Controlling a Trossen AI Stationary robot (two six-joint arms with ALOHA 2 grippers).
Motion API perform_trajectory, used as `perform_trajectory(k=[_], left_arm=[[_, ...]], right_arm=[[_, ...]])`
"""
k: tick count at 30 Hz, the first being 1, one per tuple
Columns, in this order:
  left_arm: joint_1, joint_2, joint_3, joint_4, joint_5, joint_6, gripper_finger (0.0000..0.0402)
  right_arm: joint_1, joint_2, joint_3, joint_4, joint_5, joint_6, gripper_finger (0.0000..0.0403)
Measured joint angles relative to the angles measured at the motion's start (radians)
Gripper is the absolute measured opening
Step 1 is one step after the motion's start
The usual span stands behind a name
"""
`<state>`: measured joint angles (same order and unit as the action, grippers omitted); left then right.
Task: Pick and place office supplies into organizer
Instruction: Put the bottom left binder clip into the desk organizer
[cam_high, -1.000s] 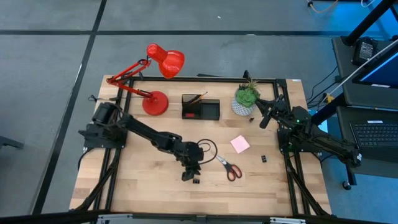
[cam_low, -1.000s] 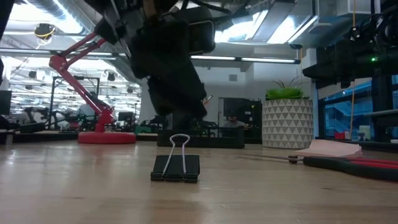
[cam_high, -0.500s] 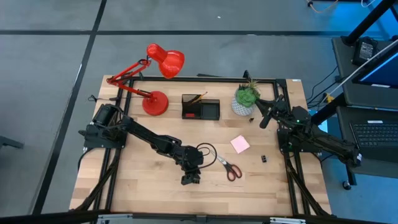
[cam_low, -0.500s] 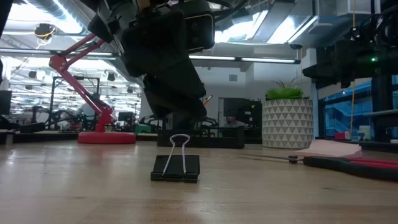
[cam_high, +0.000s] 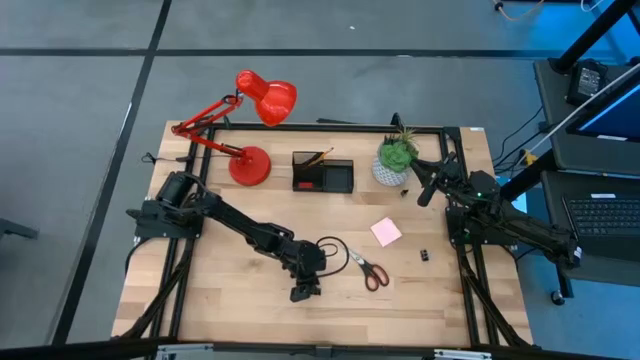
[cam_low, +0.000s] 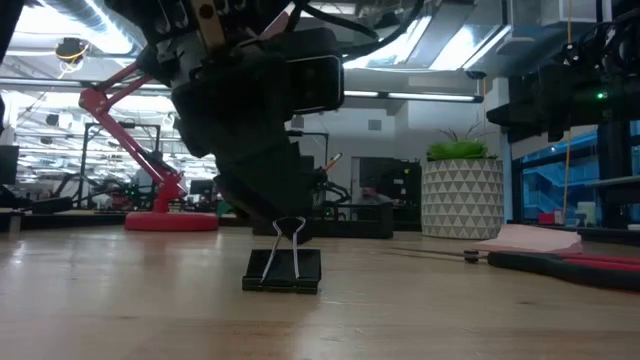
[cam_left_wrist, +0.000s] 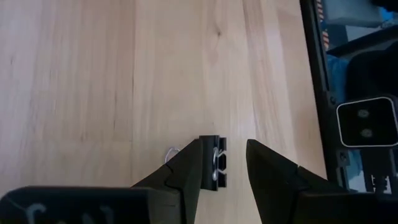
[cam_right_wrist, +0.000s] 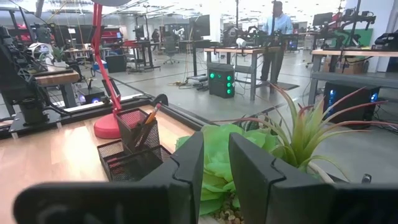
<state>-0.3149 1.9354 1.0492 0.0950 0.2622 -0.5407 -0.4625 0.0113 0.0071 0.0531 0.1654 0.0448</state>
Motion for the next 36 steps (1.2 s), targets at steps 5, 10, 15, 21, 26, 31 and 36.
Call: perform_trajectory(k=[5, 10, 15, 21, 26, 31, 36], left_arm=[[-0.001, -0.001, 0.0, -0.001, 0.0, 0.001, 0.0112], [-0.001, -0.002, 0.0, -0.063, -0.001, 0.001, 0.0088], [-0.001, -0.002, 0.0, -0.063, -0.002, 0.004, 0.0062], [0.0, -0.002, 0.0, -0.061, -0.004, 0.042, 0.0035], [0.0, -0.003, 0.0, -0.057, -0.001, 0.082, 0.0009], [0.0, -0.003, 0.0, -0.045, -0.003, 0.124, 0.0004], [0.017, -0.03, 0.0, -0.062, -0.003, 0.142, 0.0003]], right_arm=[[0.0, 0.0, 0.0, 0.0, 0.0, 0.002, 0.008], [0.0, 0.0, 0.0, 0.0, 0.0, 0.001, 0.008], [0.0, 0.0, 0.0, 0.0, 0.0, 0.001, 0.008], [0.0, 0.0, 0.0, 0.0, 0.0, 0.0, 0.008], [0.0, 0.0, 0.0, 0.0, 0.0, 0.0, 0.008], [0.0, 0.0, 0.0, 0.0, 0.0, 0.0, 0.008], [0.0, 0.0, 0.0, 0.0, 0.0, 0.0, 0.008]])
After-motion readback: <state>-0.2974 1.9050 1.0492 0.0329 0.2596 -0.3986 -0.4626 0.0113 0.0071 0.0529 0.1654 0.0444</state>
